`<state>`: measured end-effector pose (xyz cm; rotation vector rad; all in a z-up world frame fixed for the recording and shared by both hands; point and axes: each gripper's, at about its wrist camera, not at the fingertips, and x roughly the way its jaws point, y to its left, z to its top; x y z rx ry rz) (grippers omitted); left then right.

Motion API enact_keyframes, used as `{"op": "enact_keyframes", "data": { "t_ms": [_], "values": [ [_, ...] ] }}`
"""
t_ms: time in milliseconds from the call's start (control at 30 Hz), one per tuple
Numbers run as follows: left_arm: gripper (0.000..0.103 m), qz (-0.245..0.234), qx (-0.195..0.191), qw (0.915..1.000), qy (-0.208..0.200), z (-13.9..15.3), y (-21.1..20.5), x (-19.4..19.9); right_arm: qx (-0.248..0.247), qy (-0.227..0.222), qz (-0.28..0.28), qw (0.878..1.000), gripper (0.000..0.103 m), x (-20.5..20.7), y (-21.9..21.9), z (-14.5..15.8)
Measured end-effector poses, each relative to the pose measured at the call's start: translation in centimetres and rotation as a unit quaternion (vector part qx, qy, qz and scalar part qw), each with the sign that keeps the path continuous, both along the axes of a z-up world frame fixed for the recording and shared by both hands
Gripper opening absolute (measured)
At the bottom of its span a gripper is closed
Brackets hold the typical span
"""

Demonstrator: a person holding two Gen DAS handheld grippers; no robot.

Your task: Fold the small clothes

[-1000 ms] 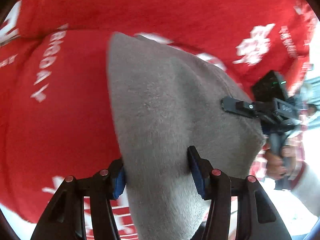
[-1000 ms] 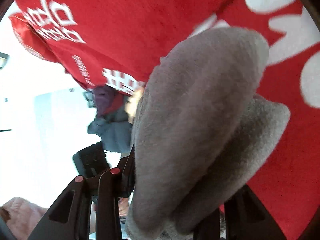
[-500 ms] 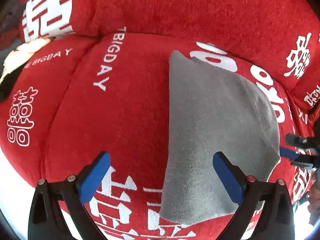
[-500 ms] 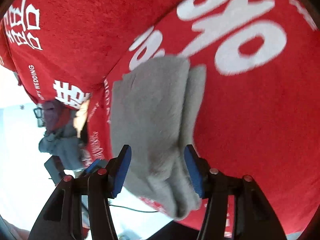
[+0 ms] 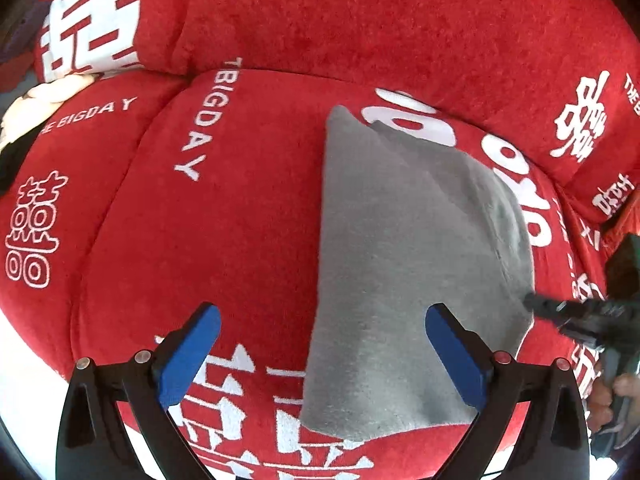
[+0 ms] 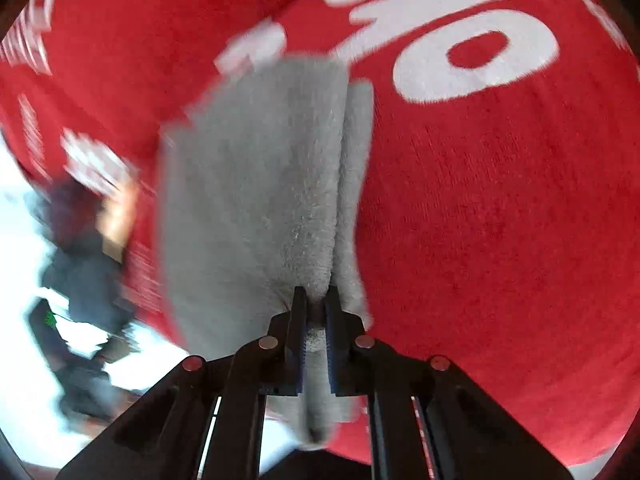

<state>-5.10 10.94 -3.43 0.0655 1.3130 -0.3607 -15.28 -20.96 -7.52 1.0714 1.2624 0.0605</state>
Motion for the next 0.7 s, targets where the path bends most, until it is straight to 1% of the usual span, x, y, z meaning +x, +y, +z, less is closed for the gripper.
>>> {"op": "enact_keyframes", "data": {
  "t_ms": [33,100,133,200,233,267,300,333,367,400,467,500,533,567,600,633,667,700],
  "values": [
    [0.103,-0.004,0.001,1.0000,0.003,-0.2,-0.2,0.0,0.002,-0.010,-0.013,1.000,0.020,-0.2,-0.7,0.5],
    [0.103,-0.007,0.004,1.0000,0.006,-0.4,-0.5,0.0,0.005,-0.025,-0.048,0.999,0.076,-0.3,-2.7,1.0],
    [0.103,-0.008,0.001,0.9999,0.012,-0.6,-0.8,0.0,0.012,-0.029,-0.060,0.998,0.078,-0.1,-3.4,0.8],
    [0.103,-0.007,-0.003,0.9998,0.017,-0.7,-1.1,0.0,0.046,-0.022,-0.065,0.997,0.078,1.0,-4.2,-0.6],
    [0.103,-0.009,-0.006,0.9997,0.021,-0.7,-1.4,0.0,0.055,-0.010,-0.067,0.996,0.078,1.5,-4.6,-1.6],
    [0.103,-0.010,-0.007,0.9997,0.023,-0.7,-1.6,0.0,0.070,0.009,-0.071,0.995,0.072,2.2,-4.5,-2.7],
    [0.103,-0.012,-0.006,0.9996,0.024,-0.6,-1.8,-0.1,0.099,0.030,-0.080,0.991,0.036,2.9,-4.6,-4.3],
    [0.103,-0.015,-0.003,0.9996,0.024,-0.5,-2.0,-0.1,0.116,0.035,-0.084,0.989,0.015,3.5,-4.6,-5.0],
    [0.103,-0.017,-0.002,0.9996,0.022,-0.4,-2.0,-0.2,0.103,0.028,-0.074,0.991,0.016,4.1,-4.4,-4.5],
    [0.103,-0.019,0.000,0.9996,0.020,-0.3,-2.0,-0.2,0.050,-0.009,-0.032,0.998,0.016,5.2,-3.8,-2.5],
    [0.103,-0.022,0.006,0.9995,0.021,-0.7,-2.0,-0.2,-0.015,-0.044,0.020,0.999,0.016,6.2,-2.3,-0.4],
    [0.103,-0.025,0.011,0.9993,0.026,-1.2,-2.1,-0.1,-0.061,-0.040,0.050,0.996,0.016,6.5,-1.9,-0.2],
    [0.103,-0.026,0.019,0.9989,0.035,-1.8,-2.2,0.0,-0.105,-0.010,0.079,0.991,0.016,6.8,-1.6,-1.3],
    [0.103,-0.026,0.026,0.9984,0.044,-2.2,-2.3,0.0,-0.120,0.008,0.090,0.989,0.018,6.9,-1.5,-2.1],
    [0.103,-0.025,0.029,0.9981,0.048,-2.4,-2.4,0.0,-0.115,0.011,0.083,0.990,0.017,6.7,-1.8,-2.7],
    [0.103,-0.025,0.035,0.9978,0.051,-2.6,-2.5,0.0,-0.109,0.010,0.072,0.991,0.018,6.5,-2.0,-2.6],
    [0.103,-0.026,0.040,0.9976,0.051,-2.6,-2.5,-0.1,-0.123,0.016,0.063,0.990,0.023,6.3,-2.0,-2.1],
    [0.103,-0.028,0.042,0.9975,0.050,-2.6,-2.5,-0.1,-0.138,0.020,0.062,0.988,0.034,5.9,-2.0,-1.6]
  ]
}}
